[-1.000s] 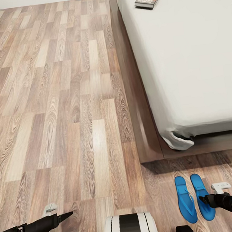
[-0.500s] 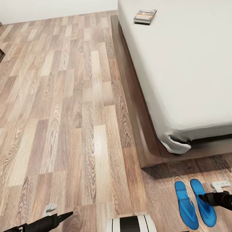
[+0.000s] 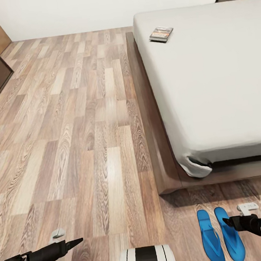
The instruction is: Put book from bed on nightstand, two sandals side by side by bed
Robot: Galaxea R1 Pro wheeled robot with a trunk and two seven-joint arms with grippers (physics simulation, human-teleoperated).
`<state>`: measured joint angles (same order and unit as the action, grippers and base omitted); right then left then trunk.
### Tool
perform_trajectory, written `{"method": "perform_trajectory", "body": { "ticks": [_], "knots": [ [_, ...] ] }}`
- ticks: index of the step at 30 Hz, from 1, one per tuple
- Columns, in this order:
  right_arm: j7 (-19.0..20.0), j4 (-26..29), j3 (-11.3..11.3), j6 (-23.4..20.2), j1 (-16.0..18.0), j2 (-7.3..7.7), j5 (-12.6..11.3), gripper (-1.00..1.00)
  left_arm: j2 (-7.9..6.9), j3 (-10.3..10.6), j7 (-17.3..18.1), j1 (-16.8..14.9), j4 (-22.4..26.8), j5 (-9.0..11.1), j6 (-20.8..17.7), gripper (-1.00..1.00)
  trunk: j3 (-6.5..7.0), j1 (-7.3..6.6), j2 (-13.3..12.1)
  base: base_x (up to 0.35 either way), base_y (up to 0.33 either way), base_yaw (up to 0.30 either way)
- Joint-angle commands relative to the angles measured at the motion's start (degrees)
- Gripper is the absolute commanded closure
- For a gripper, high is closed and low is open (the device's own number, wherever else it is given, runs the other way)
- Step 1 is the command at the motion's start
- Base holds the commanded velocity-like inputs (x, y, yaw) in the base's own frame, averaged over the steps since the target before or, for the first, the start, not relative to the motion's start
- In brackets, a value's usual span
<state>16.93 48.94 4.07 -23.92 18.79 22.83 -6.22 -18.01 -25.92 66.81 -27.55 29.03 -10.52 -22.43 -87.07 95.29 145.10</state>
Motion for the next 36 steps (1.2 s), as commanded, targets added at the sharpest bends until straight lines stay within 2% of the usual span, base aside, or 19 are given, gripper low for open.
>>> {"method": "perform_trajectory", "body": {
  "ticks": [1,5,7,9,10,12,14,16,18,19,22,25,31,36],
  "knots": [
    [0.1,0.0,0.1,-0.4,0.0,0.03,-0.8,-1.00,0.07,-0.4,0.4,0.0,0.1,-0.6,-0.6,-1.00,0.19,-0.03,0.0,0.000,0.000,0.000],
    [0.3,-0.1,0.2,-0.4,-0.1,0.08,-1.8,-1.00,0.11,-0.4,0.4,0.0,0.1,-0.6,-0.6,-1.00,1.08,-0.14,-0.1,0.000,0.000,0.000],
    [2.4,-0.4,0.2,-0.4,-0.2,0.10,-4.2,-1.00,0.24,-0.4,0.1,0.0,0.0,-0.6,-0.5,-1.00,1.52,-0.19,-0.1,0.000,0.000,0.000],
    [9.0,-0.8,0.2,-0.3,-0.3,0.18,-8.0,-1.00,0.81,-0.4,-0.6,0.0,0.0,-0.6,-0.5,-1.00,1.97,-0.24,-0.1,0.000,0.000,0.000],
    [16.0,-2.2,0.2,-0.1,-0.3,0.34,-9.9,-1.00,1.12,-0.4,-1.1,0.0,0.0,-0.6,-0.5,-1.00,2.19,-0.26,-0.1,0.000,0.000,0.000],
    [25.4,-8.4,0.2,0.7,-0.3,0.46,-11.2,-1.00,1.36,-0.4,-1.7,0.0,0.0,-0.6,-0.5,-1.00,2.63,-0.32,-0.1,0.000,0.000,0.000],
    [30.3,-14.0,0.2,2.4,-0.3,0.52,-11.8,-1.00,1.54,-0.5,-2.3,0.0,0.0,-0.6,-0.5,-1.00,3.07,-0.37,-0.2,0.000,0.000,0.000],
    [33.2,-18.3,0.2,5.5,-0.3,0.58,-12.2,-1.00,1.64,-0.5,-2.7,0.0,-0.1,-0.6,-0.5,-1.00,3.52,-0.42,-0.2,0.000,0.000,0.000],
    [34.8,-21.0,0.2,9.5,-0.3,0.58,-12.3,-1.00,1.74,-0.5,-3.0,0.0,-0.1,-0.6,-0.5,-1.00,3.96,-0.47,-0.2,0.000,0.000,0.000],
    [35.8,-22.7,0.2,14.8,-0.3,0.54,-12.4,-1.00,1.98,-0.5,-3.2,0.0,-0.7,-0.6,-0.5,-1.00,4.18,-0.50,-0.2,0.000,0.000,0.000],
    [36.2,-23.5,0.2,18.5,-0.3,0.50,-12.5,-1.00,2.43,-0.5,-3.3,0.0,-2.0,-0.6,0.8,-1.00,4.85,-0.57,-0.3,0.000,0.000,0.000],
    [36.3,-23.9,0.2,20.1,-0.3,0.40,-12.5,-1.00,2.71,-0.4,-3.3,0.0,-2.7,-0.6,3.6,-1.00,5.51,-0.65,-0.3,0.000,0.000,0.000],
    [36.2,-24.0,0.2,20.4,-0.3,0.30,-12.5,-1.00,3.27,-0.4,-3.4,0.0,-2.9,-0.6,4.2,-1.00,6.84,-0.81,-0.4,0.000,0.000,0.000],
    [36.0,-26.5,0.2,20.5,-0.3,0.12,-12.5,-1.00,3.40,-0.5,-3.4,0.0,-3.0,-0.6,4.3,-1.00,7.95,-0.94,-0.5,0.000,0.000,0.000]
  ]
}}
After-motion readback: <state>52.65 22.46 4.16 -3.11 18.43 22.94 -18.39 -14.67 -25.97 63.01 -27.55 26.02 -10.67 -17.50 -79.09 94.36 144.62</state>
